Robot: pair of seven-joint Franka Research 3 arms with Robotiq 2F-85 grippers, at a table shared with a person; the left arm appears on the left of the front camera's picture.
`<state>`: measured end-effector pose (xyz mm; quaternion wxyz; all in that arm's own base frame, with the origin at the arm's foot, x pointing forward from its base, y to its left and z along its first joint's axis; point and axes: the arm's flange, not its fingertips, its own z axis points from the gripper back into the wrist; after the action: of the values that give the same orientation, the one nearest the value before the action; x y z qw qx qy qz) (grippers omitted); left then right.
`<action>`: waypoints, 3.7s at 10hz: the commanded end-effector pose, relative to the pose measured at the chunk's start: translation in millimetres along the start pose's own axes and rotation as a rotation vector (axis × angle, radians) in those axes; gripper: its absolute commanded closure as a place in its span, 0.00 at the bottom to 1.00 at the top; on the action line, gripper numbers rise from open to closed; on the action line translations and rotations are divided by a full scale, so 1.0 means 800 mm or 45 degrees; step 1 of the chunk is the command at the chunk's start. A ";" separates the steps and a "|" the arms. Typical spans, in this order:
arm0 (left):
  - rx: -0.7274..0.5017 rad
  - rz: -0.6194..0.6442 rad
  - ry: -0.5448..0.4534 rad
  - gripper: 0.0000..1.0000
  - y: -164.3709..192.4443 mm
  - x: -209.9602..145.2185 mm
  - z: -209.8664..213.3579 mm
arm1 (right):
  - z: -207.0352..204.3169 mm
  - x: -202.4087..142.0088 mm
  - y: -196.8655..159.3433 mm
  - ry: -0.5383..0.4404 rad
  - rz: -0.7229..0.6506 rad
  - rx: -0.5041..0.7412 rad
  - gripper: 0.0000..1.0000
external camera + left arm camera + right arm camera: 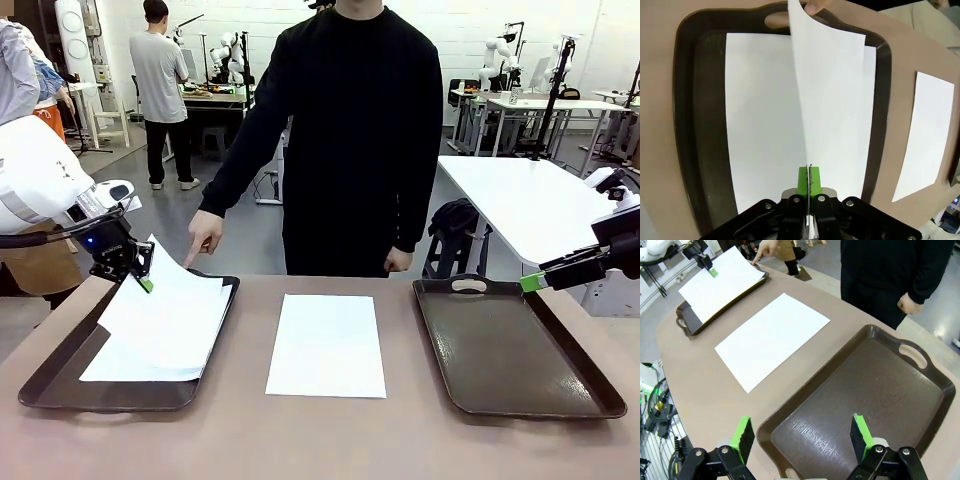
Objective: Sort the A4 documents.
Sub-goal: Place the A4 Paper in the designated Handle tray, then receive the A4 Paper.
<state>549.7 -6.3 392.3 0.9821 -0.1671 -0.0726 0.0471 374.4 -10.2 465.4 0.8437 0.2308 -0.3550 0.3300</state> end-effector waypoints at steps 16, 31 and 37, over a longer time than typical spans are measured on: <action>0.418 -0.027 0.004 0.00 -0.003 0.004 -0.001 | -0.005 0.000 -0.005 -0.029 0.010 0.021 0.00; 0.432 -0.355 -0.337 0.00 -0.114 -0.018 0.050 | -0.005 0.000 -0.005 -0.029 0.010 0.021 0.00; -0.215 -0.812 -0.512 0.00 -0.141 -0.090 0.134 | -0.005 0.000 -0.005 -0.029 0.010 0.021 0.00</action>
<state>479.7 -117.2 531.9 0.9140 -0.1289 -0.3481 -0.1637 374.5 -9.9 465.1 0.8440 0.2304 -0.3542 0.3303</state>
